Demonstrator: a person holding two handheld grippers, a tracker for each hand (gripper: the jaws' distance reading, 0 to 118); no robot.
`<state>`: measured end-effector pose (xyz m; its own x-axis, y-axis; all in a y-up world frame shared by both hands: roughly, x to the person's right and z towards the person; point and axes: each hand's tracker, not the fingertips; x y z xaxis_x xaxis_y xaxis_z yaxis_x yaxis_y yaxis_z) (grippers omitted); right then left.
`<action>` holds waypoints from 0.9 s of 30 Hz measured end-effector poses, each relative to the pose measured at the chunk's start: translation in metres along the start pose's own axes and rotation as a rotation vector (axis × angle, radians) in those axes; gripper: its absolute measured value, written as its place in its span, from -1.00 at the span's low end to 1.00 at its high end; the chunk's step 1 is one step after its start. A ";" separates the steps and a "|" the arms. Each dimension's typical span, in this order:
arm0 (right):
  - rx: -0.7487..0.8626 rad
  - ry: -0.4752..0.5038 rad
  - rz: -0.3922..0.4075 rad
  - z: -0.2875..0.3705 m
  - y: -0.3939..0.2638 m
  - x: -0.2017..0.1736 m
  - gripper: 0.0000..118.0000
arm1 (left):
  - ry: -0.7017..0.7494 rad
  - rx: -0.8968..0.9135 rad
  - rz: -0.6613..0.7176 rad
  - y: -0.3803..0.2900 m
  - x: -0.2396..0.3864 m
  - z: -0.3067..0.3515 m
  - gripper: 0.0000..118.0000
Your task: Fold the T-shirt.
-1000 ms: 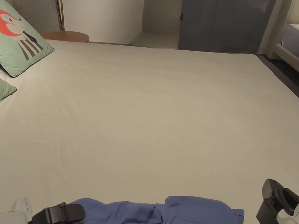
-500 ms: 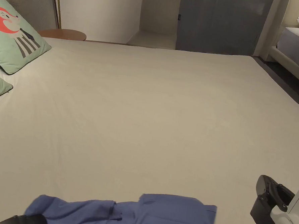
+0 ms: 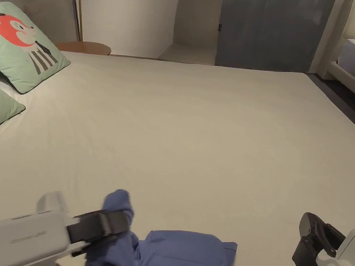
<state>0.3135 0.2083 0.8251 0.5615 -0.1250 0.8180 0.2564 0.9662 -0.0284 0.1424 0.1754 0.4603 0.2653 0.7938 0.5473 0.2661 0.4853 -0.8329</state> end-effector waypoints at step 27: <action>-0.003 -0.109 -0.086 0.013 -0.009 0.060 -0.99 | 0.436 0.093 -0.563 -0.093 0.059 -0.113 -0.98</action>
<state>0.3343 0.1949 0.8815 0.4489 -0.1816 0.8749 0.3024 0.9522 0.0425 0.2380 0.1353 0.5796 0.4620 0.2043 0.8630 0.3967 0.8227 -0.4071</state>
